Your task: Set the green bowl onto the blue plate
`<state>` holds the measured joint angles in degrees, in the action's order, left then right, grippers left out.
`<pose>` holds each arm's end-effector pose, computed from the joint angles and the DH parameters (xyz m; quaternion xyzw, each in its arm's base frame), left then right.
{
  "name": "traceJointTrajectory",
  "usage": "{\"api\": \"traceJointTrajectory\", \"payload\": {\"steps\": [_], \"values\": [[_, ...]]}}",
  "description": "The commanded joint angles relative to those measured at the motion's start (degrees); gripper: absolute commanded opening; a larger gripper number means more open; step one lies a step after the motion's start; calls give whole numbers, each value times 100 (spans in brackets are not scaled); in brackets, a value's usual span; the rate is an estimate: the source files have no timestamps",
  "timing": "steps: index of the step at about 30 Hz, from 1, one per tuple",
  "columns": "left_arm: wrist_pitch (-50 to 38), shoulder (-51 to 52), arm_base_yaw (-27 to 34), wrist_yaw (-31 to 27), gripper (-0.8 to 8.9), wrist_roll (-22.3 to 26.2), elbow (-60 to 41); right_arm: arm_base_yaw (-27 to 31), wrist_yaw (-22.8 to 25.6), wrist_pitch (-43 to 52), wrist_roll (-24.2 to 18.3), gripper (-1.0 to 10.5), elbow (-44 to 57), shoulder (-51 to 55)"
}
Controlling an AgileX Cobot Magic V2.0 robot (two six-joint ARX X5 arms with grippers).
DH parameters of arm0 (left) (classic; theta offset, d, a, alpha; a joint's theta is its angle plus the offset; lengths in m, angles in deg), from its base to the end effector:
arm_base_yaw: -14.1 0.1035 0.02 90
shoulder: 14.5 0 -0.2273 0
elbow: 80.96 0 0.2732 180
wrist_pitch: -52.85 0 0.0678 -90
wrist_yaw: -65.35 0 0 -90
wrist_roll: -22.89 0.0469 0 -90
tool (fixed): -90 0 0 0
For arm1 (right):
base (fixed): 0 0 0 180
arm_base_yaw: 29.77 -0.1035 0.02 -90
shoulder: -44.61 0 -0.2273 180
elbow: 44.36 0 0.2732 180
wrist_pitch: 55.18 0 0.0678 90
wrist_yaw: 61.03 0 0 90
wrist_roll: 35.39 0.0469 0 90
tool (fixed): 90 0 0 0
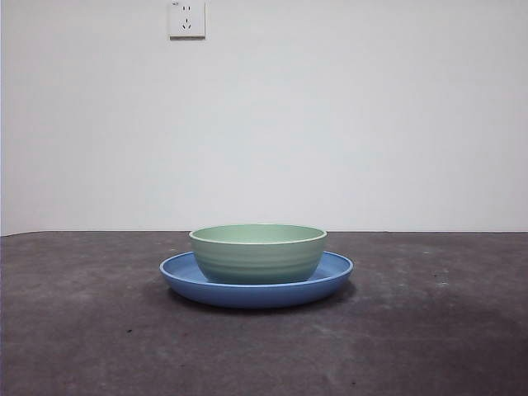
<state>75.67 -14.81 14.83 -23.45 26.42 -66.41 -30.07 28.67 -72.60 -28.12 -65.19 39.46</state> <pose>0.1709 0.0012 0.1548 0.0295 0.0746 -0.0064 0.9968 0.1713 0.0011 0.1943 0.0634 0.0155 0.0043 0.9979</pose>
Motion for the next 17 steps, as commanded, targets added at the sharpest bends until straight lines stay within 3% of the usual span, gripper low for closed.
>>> {"api": "traceJointTrajectory", "payload": {"steps": [1,6,10,17], "values": [[-76,13,11,-31,15,-15,-118,7,50,87,-15,13,339,251],[-76,13,11,-31,15,-15,-118,4,33,-68,175,13,752,494],[-74,13,11,-31,15,-15,-118,7,55,-577,85,13,752,494],[-79,13,11,-31,15,-15,-118,4,17,-476,129,13,750,494]]}}
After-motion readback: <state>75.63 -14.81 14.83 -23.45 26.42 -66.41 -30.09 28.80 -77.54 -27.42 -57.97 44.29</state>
